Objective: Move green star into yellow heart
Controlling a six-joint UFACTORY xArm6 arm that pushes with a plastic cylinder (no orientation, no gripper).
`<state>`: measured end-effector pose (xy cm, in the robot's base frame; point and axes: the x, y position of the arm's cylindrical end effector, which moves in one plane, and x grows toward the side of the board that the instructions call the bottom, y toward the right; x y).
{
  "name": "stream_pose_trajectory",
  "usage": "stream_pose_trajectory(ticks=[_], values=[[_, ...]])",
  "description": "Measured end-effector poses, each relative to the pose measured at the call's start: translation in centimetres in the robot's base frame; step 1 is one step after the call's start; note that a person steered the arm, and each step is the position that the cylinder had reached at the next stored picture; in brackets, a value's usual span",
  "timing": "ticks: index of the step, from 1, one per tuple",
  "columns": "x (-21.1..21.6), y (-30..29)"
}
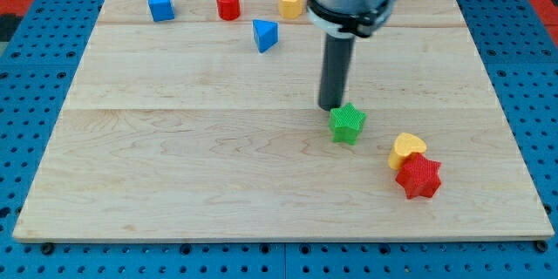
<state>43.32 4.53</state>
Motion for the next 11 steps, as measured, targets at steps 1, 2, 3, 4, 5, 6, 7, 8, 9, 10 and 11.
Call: stream_pose_trajectory(ticks=[1,2,3,4,5,6,7,8,9,10,11], values=[[0.8,-2.9],[3.5,-0.9],[3.8,3.4],[2.7,3.8],[1.8,4.2],[2.1,6.2],[3.7,7.0],[3.8,7.0],[3.8,7.4],[3.9,9.1],[4.2,9.4]])
